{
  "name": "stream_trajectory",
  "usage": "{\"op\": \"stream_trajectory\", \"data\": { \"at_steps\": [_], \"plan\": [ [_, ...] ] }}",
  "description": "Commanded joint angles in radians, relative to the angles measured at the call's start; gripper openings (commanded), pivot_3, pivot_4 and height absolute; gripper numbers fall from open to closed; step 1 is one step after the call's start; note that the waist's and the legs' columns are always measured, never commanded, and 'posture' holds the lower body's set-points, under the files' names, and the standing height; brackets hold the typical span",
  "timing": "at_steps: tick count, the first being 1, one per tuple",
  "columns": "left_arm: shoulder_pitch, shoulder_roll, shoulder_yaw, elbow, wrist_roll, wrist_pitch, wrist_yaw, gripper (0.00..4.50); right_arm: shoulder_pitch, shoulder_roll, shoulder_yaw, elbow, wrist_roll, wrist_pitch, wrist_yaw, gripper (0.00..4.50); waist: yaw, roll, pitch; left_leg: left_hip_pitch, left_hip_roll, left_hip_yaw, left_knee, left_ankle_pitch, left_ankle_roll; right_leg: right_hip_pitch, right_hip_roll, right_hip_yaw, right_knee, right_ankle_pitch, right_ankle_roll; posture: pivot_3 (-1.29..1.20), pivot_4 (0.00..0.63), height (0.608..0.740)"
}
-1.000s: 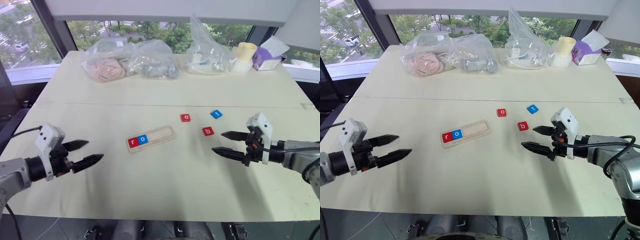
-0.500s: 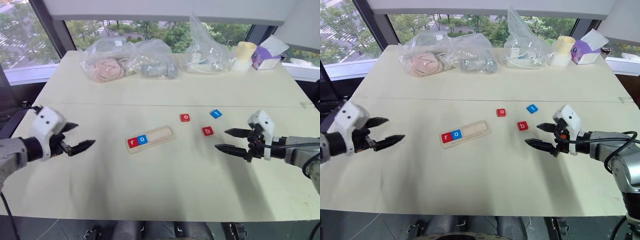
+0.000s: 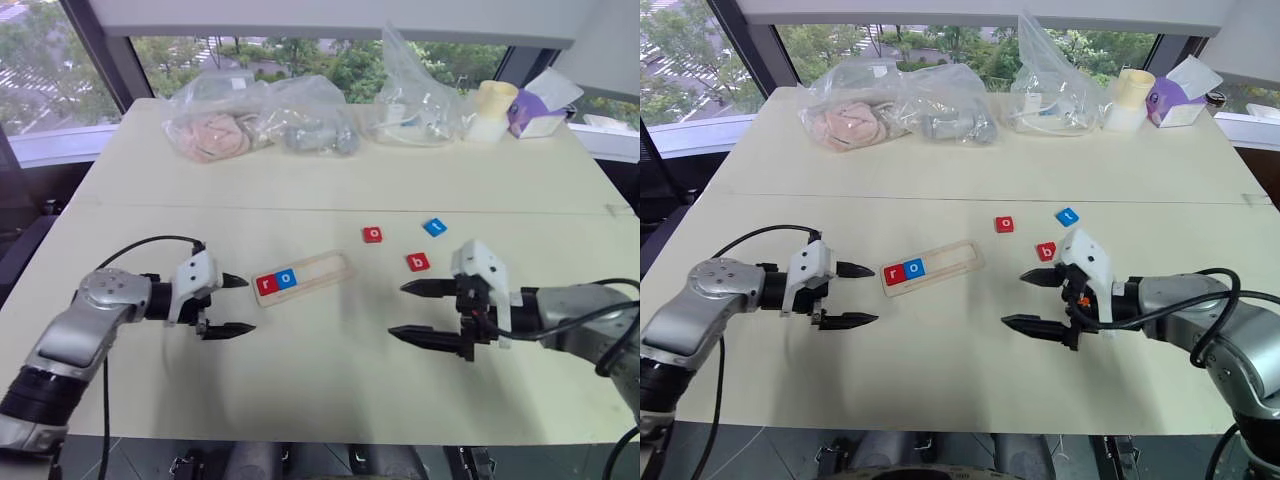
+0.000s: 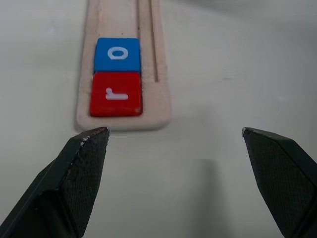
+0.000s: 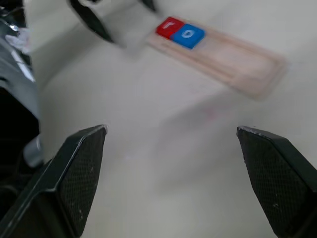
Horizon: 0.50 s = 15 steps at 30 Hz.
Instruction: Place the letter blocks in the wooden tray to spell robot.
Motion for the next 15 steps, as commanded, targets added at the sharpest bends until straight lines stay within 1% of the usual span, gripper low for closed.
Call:
{"op": "stream_trajectory", "data": {
  "at_steps": [1, 5, 8, 15],
  "plan": [
    [-0.036, -0.041, -0.01, 0.066, 0.066, -0.078, 0.041, 4.5, 0.033, -0.001, -0.056, -0.073, 0.051, 0.018, -0.053, 4.32, -0.001, 0.0, 0.0, 0.0, 0.0, 0.0, 0.0, 0.0, 0.0, 0.0, 0.0, 0.0, 0.001, 0.0, 0.0, 0.0, 0.15, 0.739],
    [-0.047, -0.078, -0.027, 0.118, 0.107, -0.103, 0.055, 4.5, 0.07, -0.009, -0.085, -0.07, 0.059, 0.015, -0.079, 4.32, -0.001, 0.0, 0.0, 0.001, 0.0, 0.0, 0.003, 0.0, 0.001, 0.002, 0.001, 0.0, 0.002, 0.002, 0.003, 0.0, 0.15, 0.739],
    [-0.051, -0.114, -0.053, 0.152, 0.13, -0.11, 0.063, 4.5, 0.066, -0.002, -0.089, -0.061, 0.068, 0.009, -0.095, 4.32, 0.001, 0.0, -0.001, 0.003, 0.0, 0.0, 0.004, 0.001, 0.002, 0.004, 0.002, 0.0, 0.002, 0.003, 0.006, 0.0, 0.15, 0.739],
    [-0.042, -0.166, -0.094, 0.138, 0.168, -0.055, 0.087, 4.5, 0.067, 0.0, -0.087, -0.049, 0.071, 0.002, -0.113, 4.32, 0.024, 0.0, -0.001, 0.011, 0.0, -0.001, 0.008, 0.001, 0.004, 0.015, 0.001, -0.001, 0.001, 0.003, 0.005, 0.0, 0.15, 0.739]
  ]
}}
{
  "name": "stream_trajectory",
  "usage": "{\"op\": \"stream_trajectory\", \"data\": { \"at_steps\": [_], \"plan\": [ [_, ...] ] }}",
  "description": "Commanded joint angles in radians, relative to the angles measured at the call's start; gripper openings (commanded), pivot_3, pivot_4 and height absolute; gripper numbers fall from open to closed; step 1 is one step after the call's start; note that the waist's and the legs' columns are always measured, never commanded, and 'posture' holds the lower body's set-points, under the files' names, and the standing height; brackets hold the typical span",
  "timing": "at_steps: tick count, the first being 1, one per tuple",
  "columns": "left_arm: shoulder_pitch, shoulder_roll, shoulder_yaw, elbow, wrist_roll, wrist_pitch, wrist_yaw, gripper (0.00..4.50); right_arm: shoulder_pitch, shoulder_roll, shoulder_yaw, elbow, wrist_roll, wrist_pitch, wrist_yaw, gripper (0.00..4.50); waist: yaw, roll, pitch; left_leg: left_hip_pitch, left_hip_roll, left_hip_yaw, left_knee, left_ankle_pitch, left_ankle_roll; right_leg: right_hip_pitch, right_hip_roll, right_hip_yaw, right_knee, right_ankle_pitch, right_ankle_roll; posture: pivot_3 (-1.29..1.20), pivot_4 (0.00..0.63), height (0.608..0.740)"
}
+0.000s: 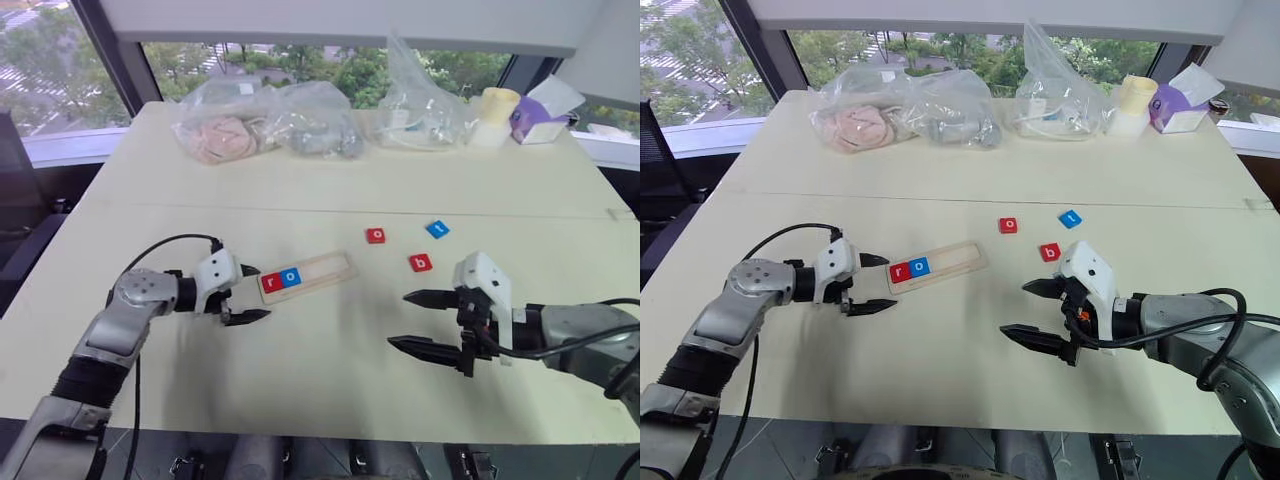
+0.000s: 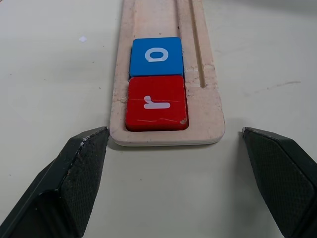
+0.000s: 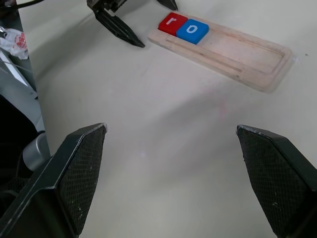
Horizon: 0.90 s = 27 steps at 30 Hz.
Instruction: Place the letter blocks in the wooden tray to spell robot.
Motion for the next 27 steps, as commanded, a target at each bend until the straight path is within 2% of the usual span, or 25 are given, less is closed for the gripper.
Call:
{"op": "stream_trajectory", "data": {
  "at_steps": [1, 2, 4, 5, 13, 18, 23, 27],
  "plan": [
    [0.019, -0.019, -0.063, 0.004, 0.054, 0.034, 0.015, 4.5, -0.005, 0.0, -0.022, 0.001, 0.014, -0.02, -0.006, 4.32, 0.004, 0.0, -0.001, 0.0, 0.0, 0.0, 0.0, 0.0, 0.0, 0.0, 0.0, 0.0, 0.0, 0.0, 0.0, 0.0, 0.15, 0.739],
    [0.022, -0.022, -0.068, 0.008, 0.059, 0.038, 0.016, 3.94, -0.005, -0.001, -0.022, 0.004, 0.013, -0.021, -0.007, 4.5, 0.005, 0.001, -0.002, 0.0, 0.0, 0.0, 0.001, 0.0, 0.0, 0.001, -0.001, 0.0, 0.0, 0.0, 0.0, 0.0, 0.15, 0.739],
    [0.026, -0.024, -0.07, 0.009, 0.061, 0.043, 0.019, 3.22, -0.002, -0.002, -0.023, 0.004, 0.014, -0.023, -0.008, 4.5, 0.005, 0.001, -0.003, 0.001, 0.0, 0.0, 0.002, -0.001, 0.001, 0.002, -0.002, 0.0, 0.0, 0.0, 0.0, 0.0, 0.15, 0.739],
    [0.026, -0.025, -0.067, 0.011, 0.06, 0.048, 0.021, 3.01, 0.0, -0.003, -0.024, 0.007, 0.014, -0.023, -0.008, 4.5, 0.004, 0.001, -0.003, 0.001, 0.0, 0.0, 0.002, -0.001, 0.001, 0.003, -0.002, 0.0, 0.0, 0.0, 0.0, 0.0, 0.15, 0.739],
    [0.017, -0.01, -0.034, 0.02, 0.043, 0.036, 0.009, 3.01, -0.001, 0.002, -0.006, 0.025, -0.005, -0.038, -0.015, 4.5, 0.002, 0.006, -0.007, 0.003, 0.0, -0.001, 0.002, -0.001, 0.001, 0.004, -0.003, 0.0, 0.0, 0.0, -0.001, 0.0, 0.15, 0.739],
    [0.06, 0.081, -0.023, -0.096, -0.023, -0.021, -0.15, 3.01, -0.001, -0.002, -0.003, 0.045, -0.018, -0.051, -0.011, 4.5, -0.008, 0.006, -0.007, 0.003, 0.0, 0.0, -0.001, -0.001, 0.001, 0.002, -0.003, 0.001, -0.002, 0.0, -0.001, 0.0, 0.15, 0.739],
    [0.039, 0.164, -0.087, -0.026, 0.078, -0.229, -0.245, 3.01, -0.003, 0.0, 0.01, 0.078, -0.031, -0.066, 0.001, 4.5, -0.019, 0.006, -0.007, 0.003, 0.0, 0.0, -0.009, -0.001, 0.001, -0.001, -0.003, 0.001, -0.004, 0.0, -0.001, 0.0, 0.15, 0.739],
    [-0.062, 0.132, -0.131, 0.117, 0.127, -0.374, -0.275, 3.01, 0.075, -0.048, -0.007, 0.07, -0.029, -0.048, 0.053, 4.5, -0.022, 0.006, -0.007, 0.003, 0.0, 0.0, -0.009, -0.001, 0.001, -0.001, -0.003, 0.001, -0.004, 0.0, -0.001, 0.0, 0.15, 0.739]
  ]
}}
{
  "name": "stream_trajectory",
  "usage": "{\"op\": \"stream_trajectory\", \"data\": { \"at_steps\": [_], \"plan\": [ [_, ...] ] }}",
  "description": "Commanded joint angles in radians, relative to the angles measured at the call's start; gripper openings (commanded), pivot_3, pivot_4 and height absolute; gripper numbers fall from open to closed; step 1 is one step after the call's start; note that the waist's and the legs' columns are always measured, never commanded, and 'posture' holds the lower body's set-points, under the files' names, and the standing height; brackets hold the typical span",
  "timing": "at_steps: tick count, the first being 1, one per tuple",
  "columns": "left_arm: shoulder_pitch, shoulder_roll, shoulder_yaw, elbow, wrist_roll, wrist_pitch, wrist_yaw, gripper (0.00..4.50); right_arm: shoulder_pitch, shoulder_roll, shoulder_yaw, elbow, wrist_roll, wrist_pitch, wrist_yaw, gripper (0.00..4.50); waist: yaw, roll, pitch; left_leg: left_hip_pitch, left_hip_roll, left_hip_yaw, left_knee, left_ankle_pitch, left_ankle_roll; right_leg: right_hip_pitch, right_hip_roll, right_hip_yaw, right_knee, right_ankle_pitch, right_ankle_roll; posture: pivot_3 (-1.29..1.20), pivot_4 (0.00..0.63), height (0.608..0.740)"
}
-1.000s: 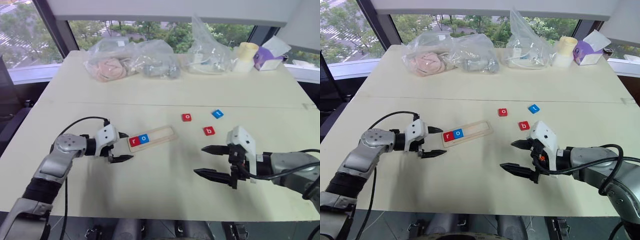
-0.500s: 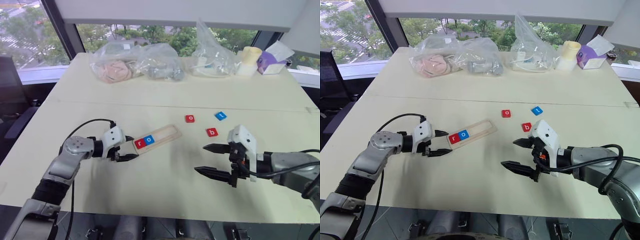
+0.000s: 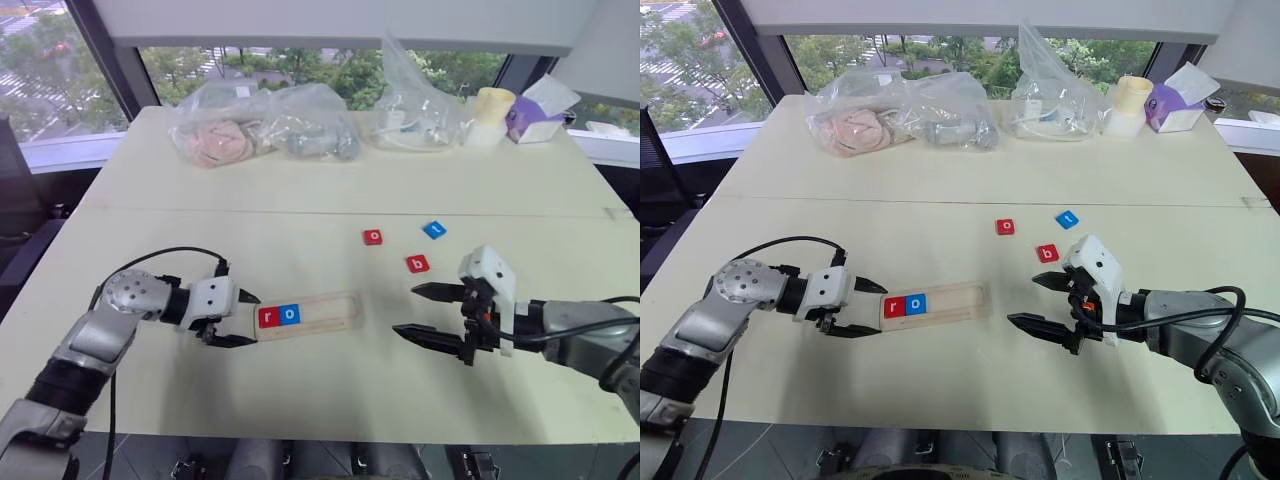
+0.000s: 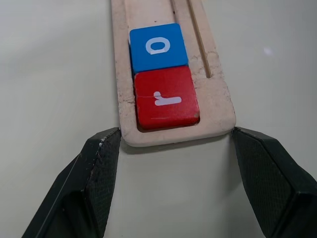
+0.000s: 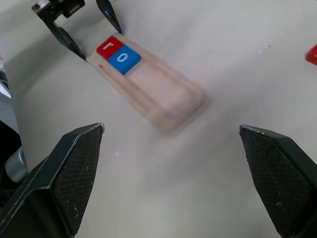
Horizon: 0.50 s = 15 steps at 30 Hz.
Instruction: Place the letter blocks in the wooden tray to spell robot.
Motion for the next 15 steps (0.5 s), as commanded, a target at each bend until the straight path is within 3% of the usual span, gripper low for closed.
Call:
{"op": "stream_trajectory", "data": {
  "at_steps": [1, 4, 9, 15],
  "plan": [
    [-0.069, -0.023, -0.059, 0.141, 0.094, -0.123, -0.025, 3.01, 0.085, -0.064, -0.029, -0.035, -0.009, 0.0, 0.063, 4.5, 0.002, 0.001, 0.0, 0.0, 0.0, 0.0, 0.0, 0.0, 0.0, 0.0, 0.0, 0.0, 0.0, 0.0, 0.0, 0.0, 0.15, 0.739],
    [-0.191, -0.095, -0.091, 0.285, 0.123, -0.179, -0.021, 3.01, 0.188, -0.106, -0.055, -0.064, -0.036, -0.018, 0.096, 4.5, 0.017, 0.002, -0.001, 0.0, 0.0, 0.001, 0.001, 0.0, 0.0, 0.001, -0.001, 0.0, 0.0, 0.0, 0.0, 0.0, 0.15, 0.739],
    [-0.363, -0.207, -0.092, 0.54, 0.15, -0.192, 0.02, 3.01, 0.229, -0.06, -0.114, -0.095, 0.001, -0.012, 0.051, 4.5, 0.025, 0.001, -0.001, 0.001, 0.0, 0.002, 0.004, 0.003, 0.005, 0.005, -0.001, -0.002, 0.0, 0.001, -0.001, 0.0, 0.15, 0.739],
    [-0.44, -0.271, -0.089, 0.715, 0.168, -0.284, 0.025, 3.01, 0.287, -0.028, -0.152, -0.144, 0.019, 0.002, 0.003, 4.5, 0.024, -0.001, 0.0, 0.001, 0.0, 0.003, 0.006, 0.003, 0.006, 0.006, 0.0, -0.002, 0.0, 0.002, 0.001, 0.0, 0.15, 0.739]
  ]
}}
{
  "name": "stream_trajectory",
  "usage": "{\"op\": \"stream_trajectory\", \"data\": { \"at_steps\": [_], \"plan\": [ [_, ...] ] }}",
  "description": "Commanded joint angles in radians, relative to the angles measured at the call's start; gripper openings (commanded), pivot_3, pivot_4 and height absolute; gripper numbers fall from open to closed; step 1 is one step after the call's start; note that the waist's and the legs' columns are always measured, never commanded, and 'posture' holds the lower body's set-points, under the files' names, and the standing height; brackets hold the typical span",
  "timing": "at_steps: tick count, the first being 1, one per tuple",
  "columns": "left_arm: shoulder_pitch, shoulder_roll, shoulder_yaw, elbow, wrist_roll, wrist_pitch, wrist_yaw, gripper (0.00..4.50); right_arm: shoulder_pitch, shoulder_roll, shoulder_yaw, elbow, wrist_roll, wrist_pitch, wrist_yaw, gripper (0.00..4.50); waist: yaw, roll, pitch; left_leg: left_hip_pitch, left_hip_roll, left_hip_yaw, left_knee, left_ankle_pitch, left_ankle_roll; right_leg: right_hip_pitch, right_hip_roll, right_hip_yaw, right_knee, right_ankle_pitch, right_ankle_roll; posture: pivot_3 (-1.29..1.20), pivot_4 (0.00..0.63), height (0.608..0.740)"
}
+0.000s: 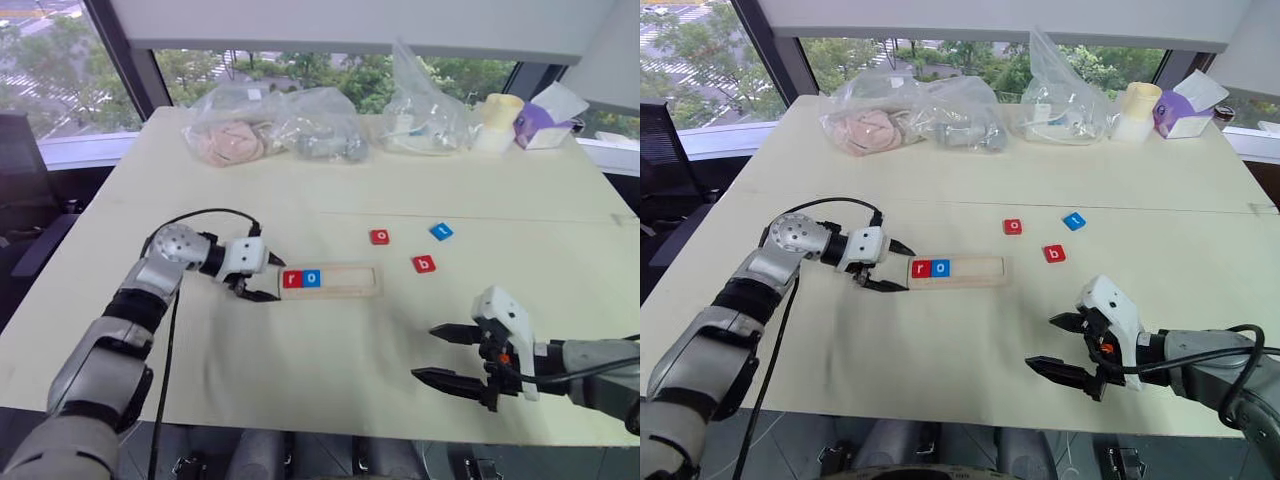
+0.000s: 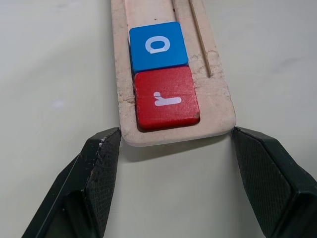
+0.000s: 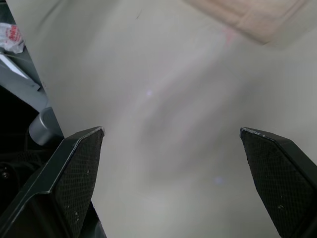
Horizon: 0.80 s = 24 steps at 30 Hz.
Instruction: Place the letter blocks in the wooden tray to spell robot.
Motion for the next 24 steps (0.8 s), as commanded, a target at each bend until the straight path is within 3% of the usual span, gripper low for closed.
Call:
{"op": "stream_trajectory", "data": {
  "at_steps": [1, 9, 16, 21, 24],
  "plan": [
    [-0.01, -0.021, -0.008, 0.089, 0.047, -0.068, 0.014, 3.01, 0.011, 0.01, -0.041, -0.036, 0.024, -0.001, -0.021, 4.5, 0.001, 0.0, 0.0, 0.0, 0.0, 0.0, 0.0, 0.0, 0.0, 0.0, 0.0, 0.0, 0.0, 0.0, 0.0, 0.0, 0.15, 0.739],
    [-0.095, -0.061, -0.045, 0.237, 0.105, -0.223, -0.044, 3.01, -0.011, 0.009, -0.032, -0.015, 0.032, -0.008, -0.029, 4.5, 0.001, -0.001, 0.0, 0.0, 0.0, 0.0, 0.004, 0.0, 0.0, 0.003, 0.001, -0.001, 0.0, 0.001, 0.001, 0.0, 0.15, 0.739],
    [-0.122, -0.084, -0.028, 0.254, 0.066, -0.143, -0.203, 3.01, -0.012, 0.016, -0.045, -0.009, 0.044, -0.008, -0.038, 4.5, -0.001, -0.001, 0.0, -0.003, 0.0, 0.0, 0.005, -0.001, 0.001, 0.001, 0.001, -0.001, 0.0, 0.001, 0.002, 0.0, 0.15, 0.739],
    [-0.143, -0.097, -0.027, 0.278, 0.094, -0.136, -0.198, 3.01, -0.026, 0.019, -0.038, -0.005, 0.046, -0.008, -0.052, 4.5, -0.001, -0.001, 0.0, -0.011, 0.001, 0.0, 0.009, -0.002, 0.003, -0.005, 0.003, -0.002, 0.0, 0.001, 0.003, 0.0, 0.15, 0.739],
    [-0.157, -0.102, -0.022, 0.298, 0.104, -0.139, -0.179, 4.41, -0.032, 0.023, -0.037, -0.009, 0.051, -0.005, -0.061, 4.5, 0.0, -0.002, 0.0, -0.011, 0.0, 0.0, 0.011, -0.002, 0.003, -0.005, 0.003, -0.003, 0.0, 0.002, 0.005, 0.0, 0.15, 0.739]
  ]
}}
